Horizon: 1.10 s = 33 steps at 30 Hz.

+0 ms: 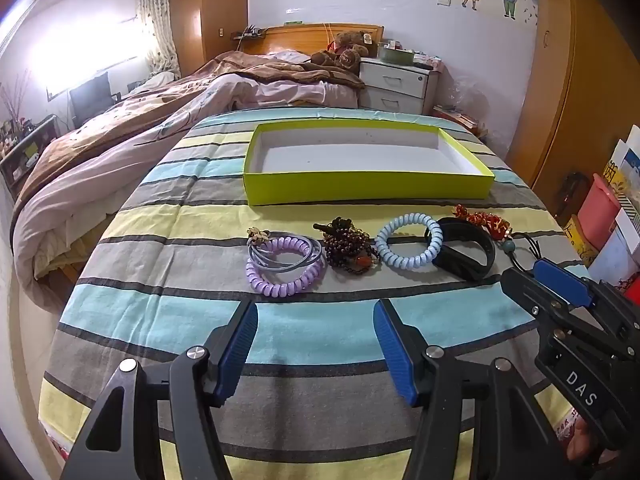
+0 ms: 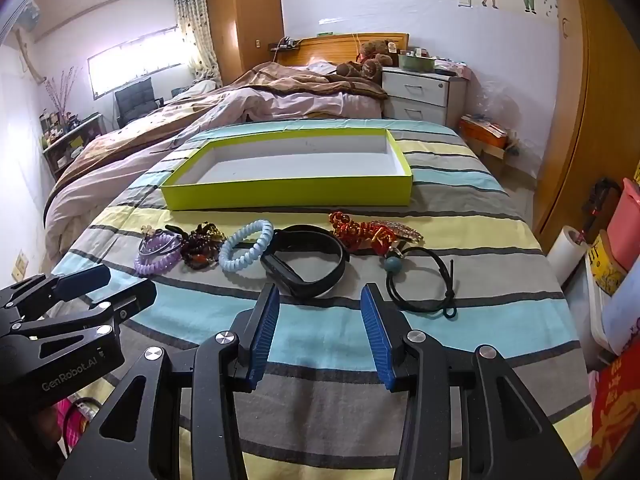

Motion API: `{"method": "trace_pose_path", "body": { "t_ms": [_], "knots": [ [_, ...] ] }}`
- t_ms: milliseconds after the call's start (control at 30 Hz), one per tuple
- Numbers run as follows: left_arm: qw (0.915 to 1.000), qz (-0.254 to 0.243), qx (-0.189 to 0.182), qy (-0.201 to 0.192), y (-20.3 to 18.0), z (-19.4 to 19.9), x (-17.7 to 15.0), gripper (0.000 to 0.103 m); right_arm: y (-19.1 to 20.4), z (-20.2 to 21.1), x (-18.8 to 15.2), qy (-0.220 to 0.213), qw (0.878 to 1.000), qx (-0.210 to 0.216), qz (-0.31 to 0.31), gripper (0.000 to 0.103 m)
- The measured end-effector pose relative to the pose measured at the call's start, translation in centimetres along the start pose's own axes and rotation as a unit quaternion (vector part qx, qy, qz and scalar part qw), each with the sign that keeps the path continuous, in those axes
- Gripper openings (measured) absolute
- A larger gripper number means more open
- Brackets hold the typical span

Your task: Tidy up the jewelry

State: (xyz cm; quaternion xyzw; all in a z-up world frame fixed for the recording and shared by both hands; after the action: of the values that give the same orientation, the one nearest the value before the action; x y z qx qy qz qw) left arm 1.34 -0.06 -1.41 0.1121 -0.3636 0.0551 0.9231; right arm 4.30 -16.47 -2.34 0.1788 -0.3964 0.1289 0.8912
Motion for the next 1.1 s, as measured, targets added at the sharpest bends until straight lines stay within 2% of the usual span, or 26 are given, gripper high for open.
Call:
{"method": "trace_pose_path", "body": {
  "t_ms": [33, 500, 567, 1100],
  "knots": [
    [0.9999, 0.004, 0.0, -0.01, 0.0, 0.1, -0.1, 0.06, 0.0, 0.0, 0.0, 0.001, 1.0, -0.001, 0.0, 0.043],
    [0.9996, 0.002, 0.02, -0.018, -1.1, 2.0, -1.4, 0.06, 0.2, 0.1, 0.2, 0.0, 1.0, -0.004, 0.004, 0.043],
    [0.9998, 0.004, 0.015, -0.009, 0.2, 0.5, 0.3, 0.06, 0.3, 0.2, 0.1, -0.001, 1.0, -0.004, 0.005, 0.043],
    [0.9999, 0.006, 0.011, -0.007, 0.3, 0.7, 0.1, 0.06, 0.7, 0.3, 0.2, -0.002, 1.0, -0.005, 0.004, 0.043]
  ]
}}
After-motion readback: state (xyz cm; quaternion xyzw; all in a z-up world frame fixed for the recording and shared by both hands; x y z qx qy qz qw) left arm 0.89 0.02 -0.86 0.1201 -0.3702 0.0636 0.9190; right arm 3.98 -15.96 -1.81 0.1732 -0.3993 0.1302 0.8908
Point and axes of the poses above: each gripper's, at about its wrist camera, not at the fingertips, and z roughly against the way its jaws point, y to its left, x to its top, the point moved 2 cm from there along -z, roughly the way its jaws point, and after that the axes turned 14 degrees about x, right-handed, at the moved point
